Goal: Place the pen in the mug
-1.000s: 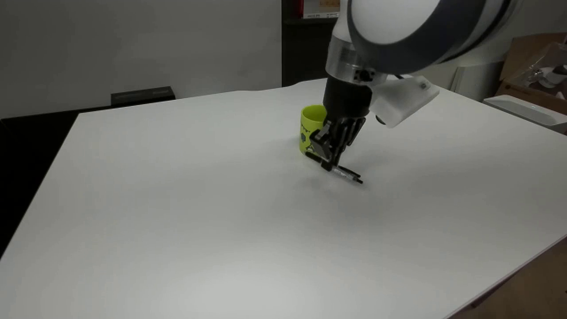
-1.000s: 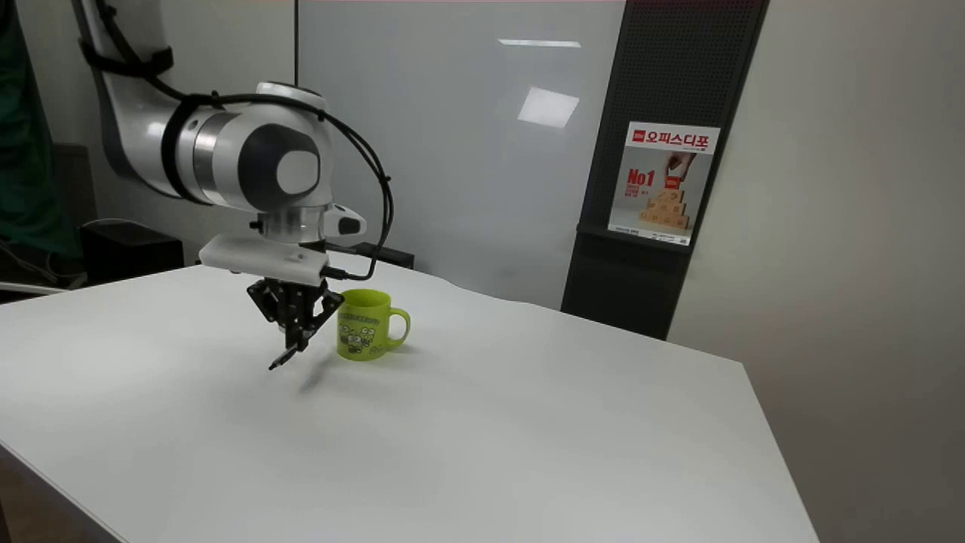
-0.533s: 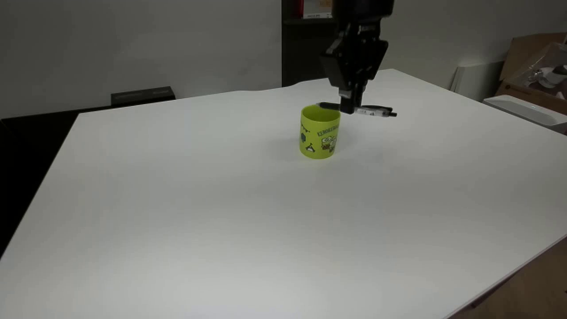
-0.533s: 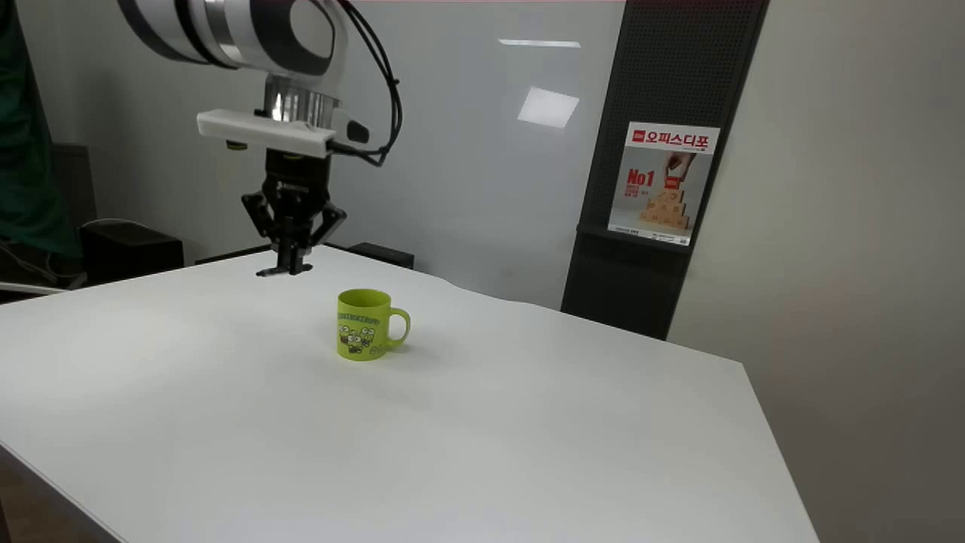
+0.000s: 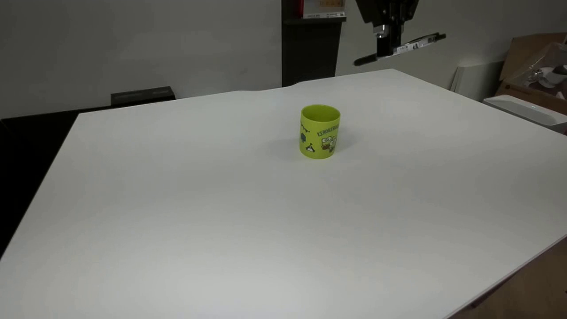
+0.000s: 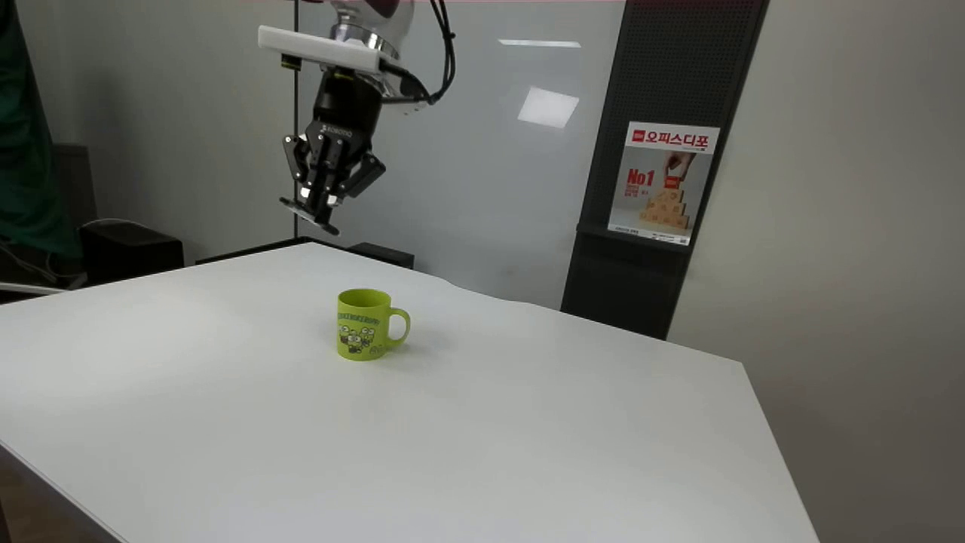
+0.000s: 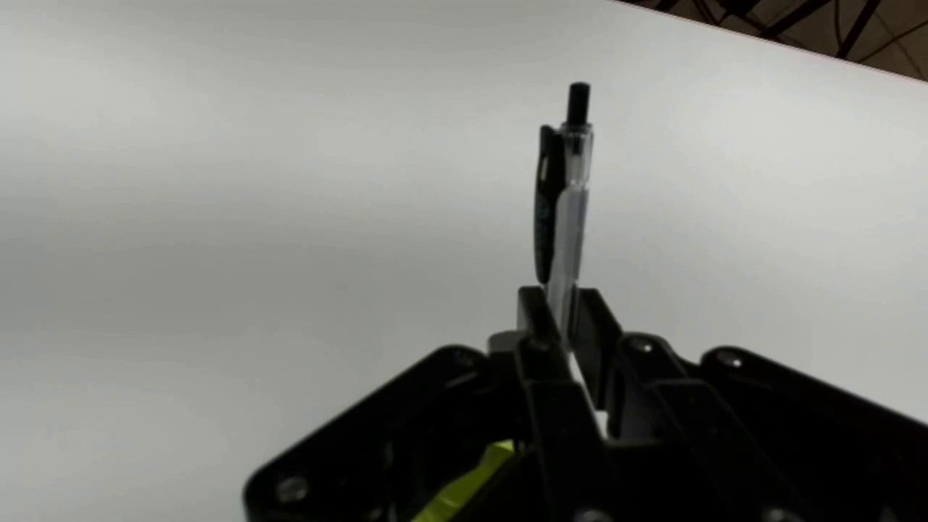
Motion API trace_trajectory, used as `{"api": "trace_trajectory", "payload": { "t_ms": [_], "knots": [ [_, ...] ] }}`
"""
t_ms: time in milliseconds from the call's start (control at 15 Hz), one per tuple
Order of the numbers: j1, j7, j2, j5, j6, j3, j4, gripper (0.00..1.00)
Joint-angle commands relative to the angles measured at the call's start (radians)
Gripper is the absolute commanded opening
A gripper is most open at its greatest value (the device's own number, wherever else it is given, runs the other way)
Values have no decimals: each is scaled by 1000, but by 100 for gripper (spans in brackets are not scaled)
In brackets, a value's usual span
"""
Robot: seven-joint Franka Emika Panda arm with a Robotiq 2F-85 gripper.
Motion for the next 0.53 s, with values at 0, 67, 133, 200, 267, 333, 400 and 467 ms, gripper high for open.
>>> {"api": "trace_trajectory", "payload": {
  "t_ms": [0, 67, 133, 200, 267, 333, 400, 467],
  "knots": [
    [-8, 10, 104, 47, -102, -10, 133, 3],
    [-12, -5, 114, 68, -105, -6, 141, 3],
    [-5, -3, 67, 37, -58, -12, 73, 13],
    [-6, -4, 85, 47, -64, -11, 88, 13],
    [-6, -5, 99, 54, -66, -11, 98, 13],
    [-6, -5, 106, 56, -68, -10, 105, 13],
    [-6, -5, 108, 56, -70, -10, 108, 13],
    [-3, 4, 101, 53, -71, -11, 96, 3]
  ]
}}
